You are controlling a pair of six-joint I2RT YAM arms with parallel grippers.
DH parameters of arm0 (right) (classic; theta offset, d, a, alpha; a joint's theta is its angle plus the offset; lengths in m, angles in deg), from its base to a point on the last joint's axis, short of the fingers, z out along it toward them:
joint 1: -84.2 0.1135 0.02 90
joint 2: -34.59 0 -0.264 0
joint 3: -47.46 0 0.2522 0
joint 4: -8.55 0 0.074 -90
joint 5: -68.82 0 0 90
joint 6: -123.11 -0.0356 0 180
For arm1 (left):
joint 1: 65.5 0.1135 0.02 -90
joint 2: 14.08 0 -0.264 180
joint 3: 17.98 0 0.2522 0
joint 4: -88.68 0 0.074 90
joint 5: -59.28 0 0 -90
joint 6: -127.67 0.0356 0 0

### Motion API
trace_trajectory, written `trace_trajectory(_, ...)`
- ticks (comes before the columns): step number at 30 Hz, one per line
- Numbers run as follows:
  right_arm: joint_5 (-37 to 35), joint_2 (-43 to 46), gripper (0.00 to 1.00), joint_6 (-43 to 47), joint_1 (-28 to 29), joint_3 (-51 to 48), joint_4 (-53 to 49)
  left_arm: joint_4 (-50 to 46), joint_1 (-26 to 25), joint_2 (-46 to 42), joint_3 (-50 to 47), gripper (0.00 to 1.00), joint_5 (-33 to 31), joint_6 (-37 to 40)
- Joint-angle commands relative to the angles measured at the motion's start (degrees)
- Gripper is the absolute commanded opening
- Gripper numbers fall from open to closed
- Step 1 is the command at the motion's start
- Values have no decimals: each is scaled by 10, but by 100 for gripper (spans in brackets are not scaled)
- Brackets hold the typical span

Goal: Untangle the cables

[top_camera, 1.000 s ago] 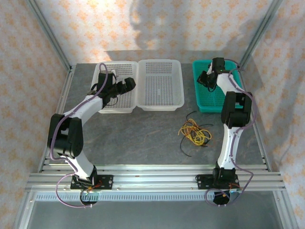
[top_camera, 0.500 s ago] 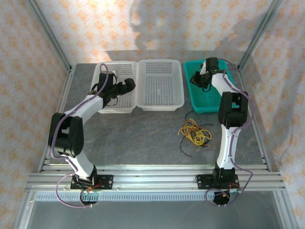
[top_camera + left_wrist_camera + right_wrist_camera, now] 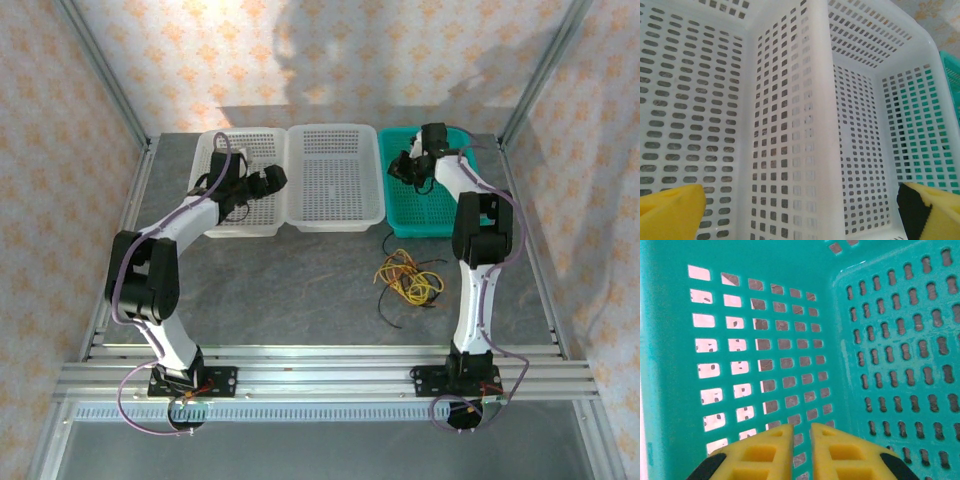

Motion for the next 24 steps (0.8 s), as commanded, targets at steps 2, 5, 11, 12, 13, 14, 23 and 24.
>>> trace_trajectory(2,-31,8,19,-7,11,17,-2,-10,3,0,17,99,10,13)
trace_trajectory(5,-104,49,23,-7,11,-7,5,-36,-2,-11,21,99,-21,33)
trace_trajectory(11,-194,176,41,-19,11,-141,71,-91,-46,-19,21,99,-99,82)
trace_trajectory(12,-198,200,42,-23,11,-170,84,-88,-55,-22,14,99,-112,84)
trace_trajectory(13,-197,220,46,-24,14,-199,97,-83,-62,-24,7,99,-123,83)
trace_trajectory(14,-194,238,49,-22,16,-221,106,-83,-67,-25,3,99,-132,83)
trace_trajectory(23,-198,327,67,38,75,-336,113,-119,-117,-10,21,95,-267,74)
trace_trajectory(24,-199,329,67,41,80,-339,111,-123,-120,-6,24,94,-279,70)
